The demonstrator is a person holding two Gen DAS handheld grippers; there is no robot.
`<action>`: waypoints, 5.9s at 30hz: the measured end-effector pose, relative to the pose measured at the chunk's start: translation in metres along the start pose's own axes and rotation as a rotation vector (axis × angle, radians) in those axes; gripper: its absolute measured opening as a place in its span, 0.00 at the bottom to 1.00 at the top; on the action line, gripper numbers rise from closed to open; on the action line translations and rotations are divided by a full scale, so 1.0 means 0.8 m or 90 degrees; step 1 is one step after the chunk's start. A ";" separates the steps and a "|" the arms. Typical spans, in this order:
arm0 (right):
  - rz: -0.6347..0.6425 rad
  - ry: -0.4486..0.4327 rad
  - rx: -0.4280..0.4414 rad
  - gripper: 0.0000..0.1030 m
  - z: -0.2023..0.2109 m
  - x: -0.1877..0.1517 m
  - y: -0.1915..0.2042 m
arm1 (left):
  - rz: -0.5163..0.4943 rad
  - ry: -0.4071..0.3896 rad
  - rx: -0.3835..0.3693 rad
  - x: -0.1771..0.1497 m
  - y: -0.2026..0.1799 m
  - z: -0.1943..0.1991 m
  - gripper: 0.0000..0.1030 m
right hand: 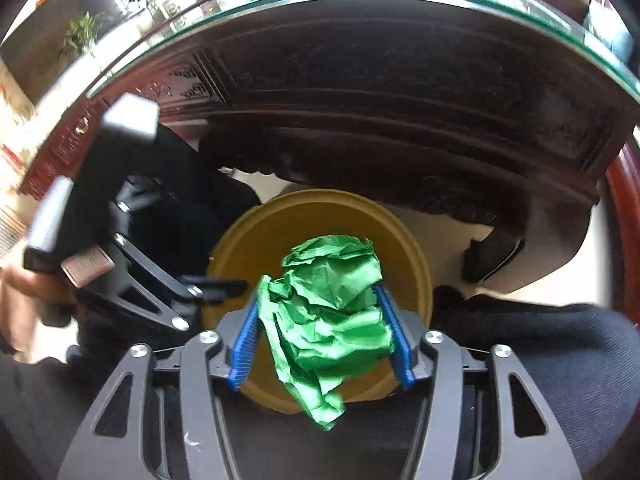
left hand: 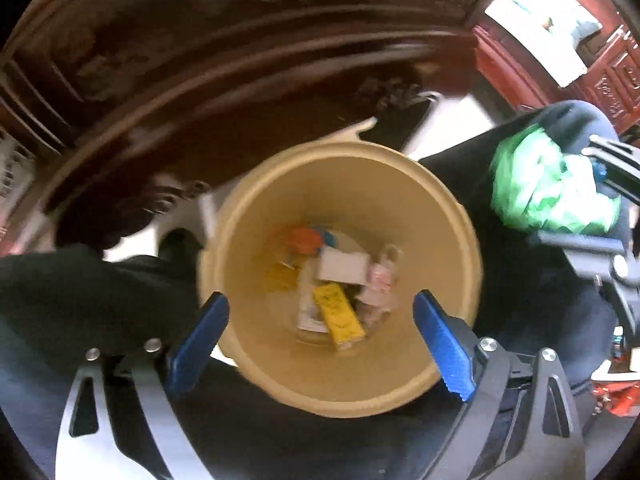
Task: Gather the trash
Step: 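Carry both papers to the bucket and open both tools to drop them, then raise both open tools from the bucket back to the table, then grasp the green snack bag with left tool while right tool grasps the white folded paper, then carry snack bag and white paper to the bucket and open both tools to drop them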
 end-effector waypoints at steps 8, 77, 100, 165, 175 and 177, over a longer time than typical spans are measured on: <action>-0.016 -0.025 0.019 0.74 0.009 0.005 -0.007 | 0.017 -0.057 -0.005 0.026 0.008 0.033 0.90; -0.180 -0.181 -0.079 0.92 -0.014 0.435 -0.320 | 0.294 -0.323 -0.059 0.583 0.204 0.113 0.49; -0.293 -0.127 0.038 0.44 -0.065 0.466 -0.329 | 0.248 -0.330 -0.039 0.594 0.189 0.115 0.49; -0.093 -0.129 -0.042 0.07 0.126 0.044 -0.032 | -0.026 -0.036 -0.131 -0.008 -0.049 0.042 0.78; -0.073 -0.082 -0.013 0.07 0.094 0.037 -0.018 | 0.002 -0.086 -0.062 0.007 -0.020 0.054 0.78; -0.063 -0.064 -0.004 0.07 0.081 0.035 -0.013 | 0.002 -0.089 -0.050 0.010 -0.014 0.056 0.78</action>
Point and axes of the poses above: each gripper's, at about its wrist camera, not at the fingertips, and z roughly against the way its jaws point, y to its left, x to its top, the point moved 6 cm from there along -z, roughly the way its jaws point, and after that the axes turned 12 degrees about z, right-handed, at the moved point
